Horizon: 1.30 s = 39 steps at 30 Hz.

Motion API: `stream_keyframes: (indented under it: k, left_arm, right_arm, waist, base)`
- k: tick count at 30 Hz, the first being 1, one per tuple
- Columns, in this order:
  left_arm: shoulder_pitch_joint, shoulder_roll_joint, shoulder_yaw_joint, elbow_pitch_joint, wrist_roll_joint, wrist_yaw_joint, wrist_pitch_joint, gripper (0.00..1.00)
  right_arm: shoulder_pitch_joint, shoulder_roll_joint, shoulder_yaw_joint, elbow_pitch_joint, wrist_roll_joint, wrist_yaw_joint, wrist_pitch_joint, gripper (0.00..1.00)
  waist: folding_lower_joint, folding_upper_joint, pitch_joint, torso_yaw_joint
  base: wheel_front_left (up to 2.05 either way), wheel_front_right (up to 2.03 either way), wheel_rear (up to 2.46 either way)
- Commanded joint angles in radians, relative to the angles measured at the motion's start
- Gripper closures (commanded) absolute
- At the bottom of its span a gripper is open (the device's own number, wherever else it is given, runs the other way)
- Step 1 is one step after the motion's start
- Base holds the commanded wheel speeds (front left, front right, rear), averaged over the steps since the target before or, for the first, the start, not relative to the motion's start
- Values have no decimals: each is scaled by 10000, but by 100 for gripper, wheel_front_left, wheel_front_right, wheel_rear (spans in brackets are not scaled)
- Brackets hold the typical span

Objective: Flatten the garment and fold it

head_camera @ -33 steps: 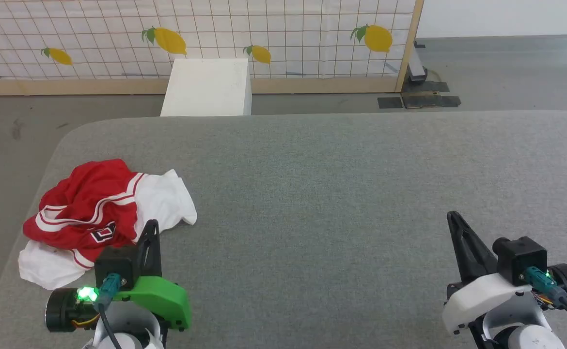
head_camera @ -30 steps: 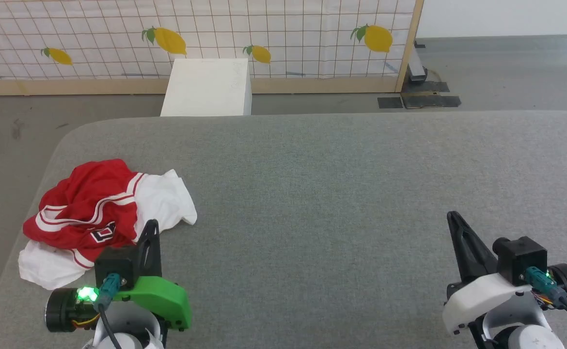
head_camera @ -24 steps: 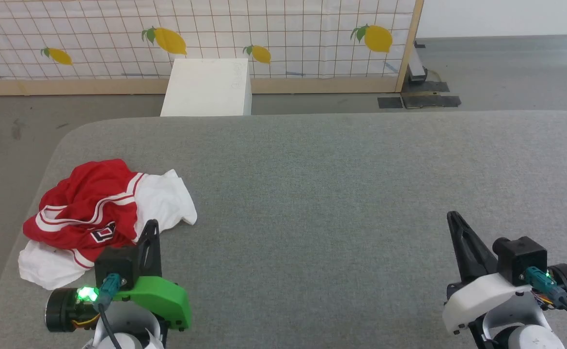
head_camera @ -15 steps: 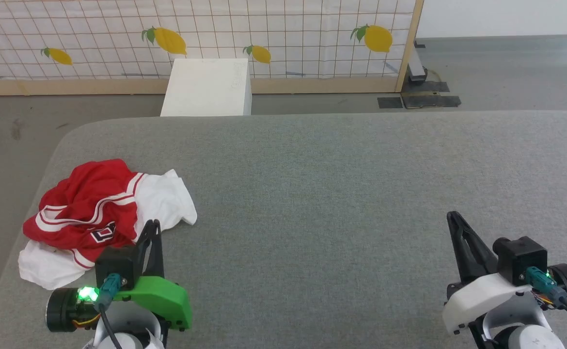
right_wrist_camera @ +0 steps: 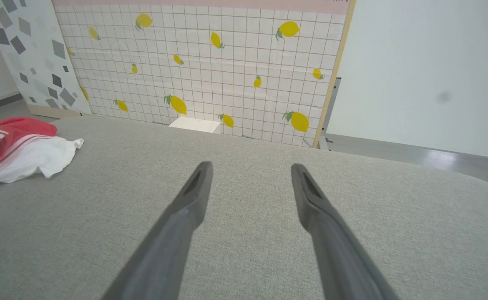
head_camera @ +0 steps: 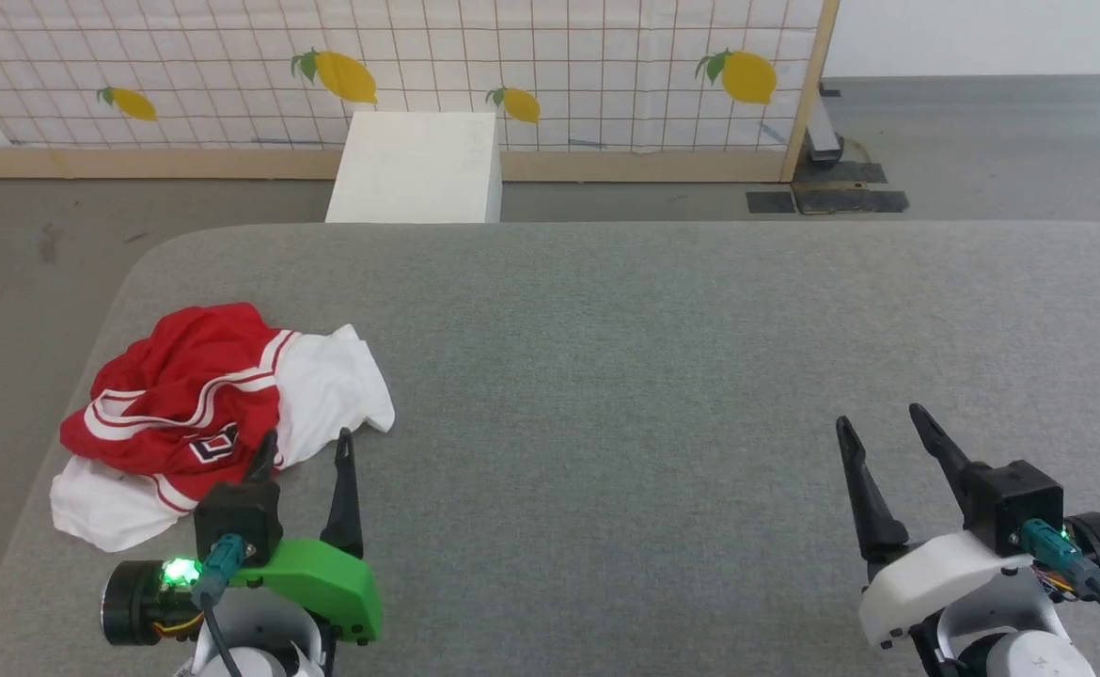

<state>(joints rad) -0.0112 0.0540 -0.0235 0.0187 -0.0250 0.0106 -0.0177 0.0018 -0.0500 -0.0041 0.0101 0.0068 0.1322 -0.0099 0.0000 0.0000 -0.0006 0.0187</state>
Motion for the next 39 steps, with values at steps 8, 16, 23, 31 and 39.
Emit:
stream_keyframes:
  k: [8,16,23,31,39]
  left_arm:
    - [-95,41,-131,130,-210,170,-254,0]
    - [-49,74,-161,168,-388,303,-422,0]
    - [-1,121,-173,191,-533,411,-565,0]
    - [72,176,-195,219,-691,537,-729,0]
    - [148,210,-255,268,-877,657,-893,0]
  right_arm:
    - [15,0,15,88,48,-2,-226,0]
    - [-13,-1,58,157,104,-3,-344,0]
    - [-26,-1,90,210,124,-4,-445,0]
    - [-50,-1,138,288,171,-5,-583,0]
    - [-69,-1,206,360,220,-6,-717,0]
  waist:
    - [0,0,-12,494]
    - [0,0,-2,1004]
    - [0,0,-4,1422]
    - [0,0,-21,1822]
    - [0,0,-7,2174]
  base:
    - [0,0,0]
    - [0,0,0]
    - [0,0,0]
    - [0,0,0]
    - [0,0,0]
